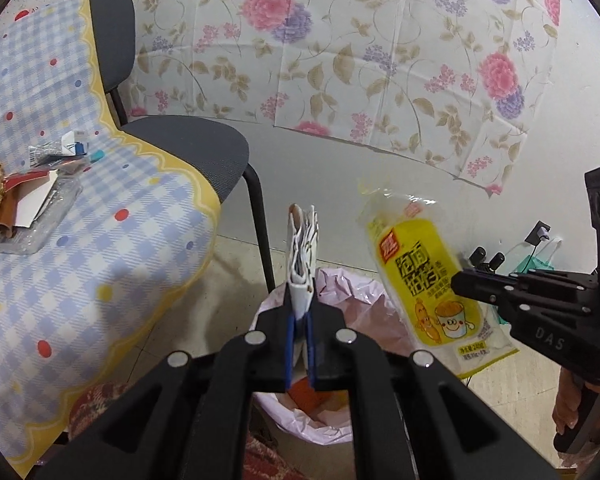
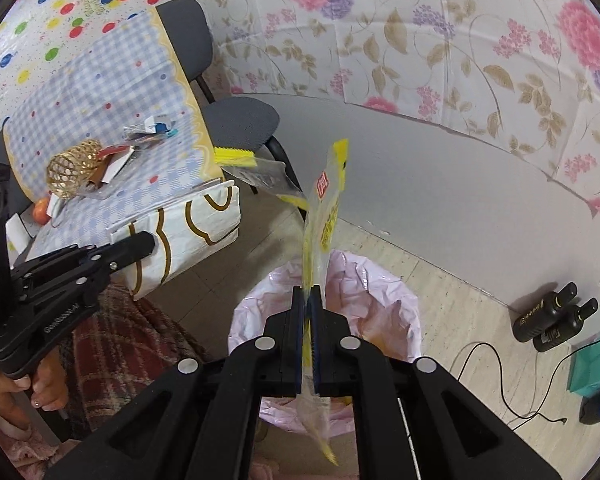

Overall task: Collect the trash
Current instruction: 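Carry wrapper and paper to the pink bin and open both tools, then move both tools back over the chair seat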

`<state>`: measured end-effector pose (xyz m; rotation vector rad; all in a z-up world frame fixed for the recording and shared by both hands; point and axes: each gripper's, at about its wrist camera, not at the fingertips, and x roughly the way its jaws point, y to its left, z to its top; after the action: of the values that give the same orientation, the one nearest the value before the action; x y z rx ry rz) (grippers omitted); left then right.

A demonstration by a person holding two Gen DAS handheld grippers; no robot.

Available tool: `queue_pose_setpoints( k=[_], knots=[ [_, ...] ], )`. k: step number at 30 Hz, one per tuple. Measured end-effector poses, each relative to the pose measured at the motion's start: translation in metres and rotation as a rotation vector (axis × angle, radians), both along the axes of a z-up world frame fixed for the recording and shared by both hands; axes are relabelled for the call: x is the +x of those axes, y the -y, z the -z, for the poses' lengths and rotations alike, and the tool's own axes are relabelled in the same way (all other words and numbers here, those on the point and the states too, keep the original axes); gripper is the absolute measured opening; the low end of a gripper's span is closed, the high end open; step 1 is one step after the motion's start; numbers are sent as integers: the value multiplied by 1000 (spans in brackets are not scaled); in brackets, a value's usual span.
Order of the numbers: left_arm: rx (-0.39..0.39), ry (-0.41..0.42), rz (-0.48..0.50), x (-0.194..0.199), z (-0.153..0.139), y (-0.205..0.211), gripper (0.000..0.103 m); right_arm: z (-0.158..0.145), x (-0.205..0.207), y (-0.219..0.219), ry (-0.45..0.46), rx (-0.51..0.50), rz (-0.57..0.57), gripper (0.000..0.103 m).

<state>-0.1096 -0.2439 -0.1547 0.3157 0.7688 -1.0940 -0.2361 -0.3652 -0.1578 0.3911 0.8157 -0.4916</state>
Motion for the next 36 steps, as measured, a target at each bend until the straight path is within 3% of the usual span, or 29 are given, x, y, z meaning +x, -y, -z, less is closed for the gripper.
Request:
queue_pose_setpoints(
  k=[1, 4, 5, 6, 9, 19, 27, 36],
  knots=[
    [2, -6, 3, 1, 2, 3, 6, 5, 1, 3, -5, -3, 6, 7],
    [0, -30, 4, 4, 10, 10, 29, 16, 4, 10, -9, 2, 17, 7],
    [-5, -35, 1, 5, 13, 12, 40, 22, 6, 14, -13, 8, 22, 7],
    [-6, -42, 1, 7, 15, 13, 44, 26, 8, 18, -19, 15, 30, 7],
    [1, -41, -20, 12, 16, 10, 44, 30, 8, 26, -6, 47, 53, 7],
    [-5, 25, -156, 33, -11, -30, 46, -11, 3, 16, 53, -63, 70, 12],
    [-23, 43, -254, 51, -28, -64, 46, -40, 24, -9, 133, -80, -27, 12],
    [-44, 75, -410, 87, -56, -117, 49, -62, 90, -42, 160, -57, -201, 12]
  ],
)
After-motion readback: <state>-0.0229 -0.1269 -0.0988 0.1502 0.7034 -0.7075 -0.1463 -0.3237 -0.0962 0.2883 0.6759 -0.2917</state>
